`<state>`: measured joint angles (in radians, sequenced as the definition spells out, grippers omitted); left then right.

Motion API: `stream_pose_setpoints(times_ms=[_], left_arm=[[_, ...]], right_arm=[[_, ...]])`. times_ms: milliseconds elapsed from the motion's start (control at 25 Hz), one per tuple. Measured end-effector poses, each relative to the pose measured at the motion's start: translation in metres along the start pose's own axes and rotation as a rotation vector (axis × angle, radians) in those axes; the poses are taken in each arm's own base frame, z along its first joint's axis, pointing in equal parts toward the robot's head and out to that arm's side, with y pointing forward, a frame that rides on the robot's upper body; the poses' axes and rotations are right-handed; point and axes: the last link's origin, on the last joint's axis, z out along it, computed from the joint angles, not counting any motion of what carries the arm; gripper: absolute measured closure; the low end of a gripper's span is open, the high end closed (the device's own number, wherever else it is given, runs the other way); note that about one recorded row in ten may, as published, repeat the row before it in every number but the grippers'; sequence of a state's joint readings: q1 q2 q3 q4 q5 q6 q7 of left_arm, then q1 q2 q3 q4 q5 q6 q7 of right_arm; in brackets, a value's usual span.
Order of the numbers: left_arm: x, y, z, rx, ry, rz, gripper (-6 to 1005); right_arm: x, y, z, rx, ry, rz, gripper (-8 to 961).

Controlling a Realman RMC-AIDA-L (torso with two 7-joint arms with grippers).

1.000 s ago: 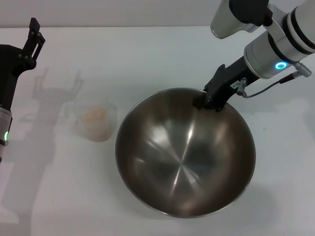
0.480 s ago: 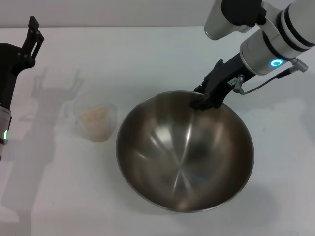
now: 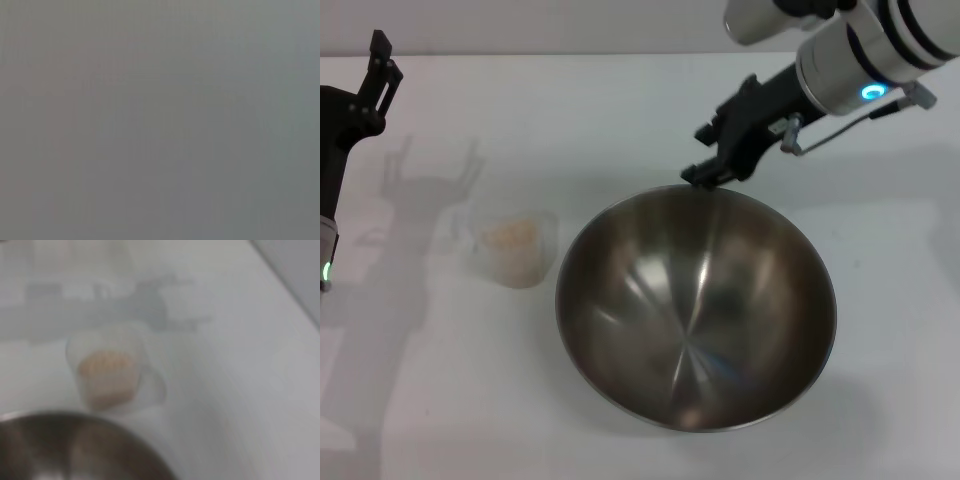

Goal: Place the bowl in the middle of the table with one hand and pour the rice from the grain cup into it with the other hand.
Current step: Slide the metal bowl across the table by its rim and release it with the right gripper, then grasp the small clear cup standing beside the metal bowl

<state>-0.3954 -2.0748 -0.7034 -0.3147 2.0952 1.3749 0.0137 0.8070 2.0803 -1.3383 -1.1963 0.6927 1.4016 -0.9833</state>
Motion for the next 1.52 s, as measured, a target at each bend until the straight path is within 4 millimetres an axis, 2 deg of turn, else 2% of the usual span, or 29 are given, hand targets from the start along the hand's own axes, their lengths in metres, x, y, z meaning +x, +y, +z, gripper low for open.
stream_pose_setpoints(times_ms=[40,120,280,320,360,400,480,520,560,680,720,760,800,840,920,960,1040,1080,1120,1160,1280,1320,1360,1400,1480,1520], left_arm=[[0.000,0.000,0.000,0.001,0.001,0.000,129],[0.000,-0.001,-0.001,0.003,0.001,0.001,128],[0.000,-0.003,-0.002,0.007,0.001,0.004,128],[0.000,-0.003,-0.002,0.007,0.001,0.004,128],[0.000,-0.003,-0.002,0.007,0.001,0.005,128],[0.000,-0.003,-0.003,0.008,0.000,0.005,128],[0.000,-0.003,-0.003,0.008,0.000,0.005,128],[0.000,-0.004,-0.003,0.009,-0.001,0.005,128],[0.000,-0.004,-0.004,0.009,-0.002,0.006,128],[0.000,-0.004,-0.004,0.010,-0.002,0.006,128],[0.000,-0.004,-0.004,0.010,-0.002,0.006,128],[-0.001,-0.004,-0.004,0.010,-0.002,0.006,129],[-0.001,-0.004,-0.004,0.010,-0.003,0.007,129],[-0.001,-0.004,-0.004,0.010,-0.004,0.007,129],[-0.001,-0.005,-0.005,0.012,-0.006,0.008,129],[-0.001,-0.005,-0.005,0.012,-0.006,0.008,129],[-0.001,-0.005,-0.005,0.012,-0.006,0.008,129],[-0.001,-0.005,-0.005,0.012,-0.006,0.008,129],[-0.002,-0.006,-0.008,0.017,-0.008,0.007,129],[-0.002,-0.006,-0.008,0.017,-0.008,0.007,129],[-0.002,-0.006,-0.010,0.020,-0.010,0.005,129],[-0.003,-0.007,-0.013,0.024,-0.013,0.002,129],[-0.003,-0.007,-0.013,0.024,-0.014,0.001,128],[-0.003,-0.007,-0.014,0.025,-0.017,-0.002,128],[-0.004,-0.007,-0.016,0.023,-0.021,-0.006,128],[-0.005,-0.008,-0.019,0.024,-0.027,-0.010,128]], right_arm=[[0.000,0.000,0.000,0.000,0.000,0.000,467],[-0.014,0.000,-0.010,0.035,-0.078,-0.024,444],[-0.022,-0.004,-0.016,0.102,-0.137,-0.045,442],[-0.025,-0.007,-0.018,0.184,-0.188,-0.058,442],[-0.025,-0.007,-0.018,0.184,-0.188,-0.058,442],[-0.025,-0.008,-0.021,0.285,-0.245,-0.080,443],[-0.025,-0.008,-0.023,0.340,-0.273,-0.096,444],[-0.023,-0.007,-0.024,0.454,-0.314,-0.141,444],[-0.023,-0.007,-0.024,0.454,-0.314,-0.141,444],[-0.017,-0.003,-0.022,0.633,-0.366,-0.212,442],[-0.011,0.002,-0.019,0.765,-0.426,-0.252,442],[-0.011,0.002,-0.019,0.765,-0.426,-0.252,443],[-0.003,0.009,-0.016,0.895,-0.497,-0.280,443],[-0.003,0.009,-0.016,0.895,-0.497,-0.280,444],[0.017,0.021,-0.007,1.073,-0.633,-0.285,446],[0.017,0.021,-0.007,1.073,-0.633,-0.285,446],[0.034,0.028,-0.006,1.177,-0.776,-0.238,447],[0.045,0.030,-0.003,1.192,-0.827,-0.202,446],[0.065,0.031,-0.006,1.204,-0.964,-0.096,446],[0.065,0.031,-0.006,1.204,-0.964,-0.096,445],[0.100,0.029,-0.010,1.140,-1.125,0.100,444],[0.122,0.026,-0.008,1.075,-1.163,0.229,444],[0.122,0.026,-0.008,1.075,-1.163,0.229,443],[0.142,0.023,-0.005,1.037,-1.154,0.331,443],[0.150,0.021,-0.003,1.022,-1.149,0.372,442],[0.168,0.019,-0.001,0.997,-1.125,0.456,442]])
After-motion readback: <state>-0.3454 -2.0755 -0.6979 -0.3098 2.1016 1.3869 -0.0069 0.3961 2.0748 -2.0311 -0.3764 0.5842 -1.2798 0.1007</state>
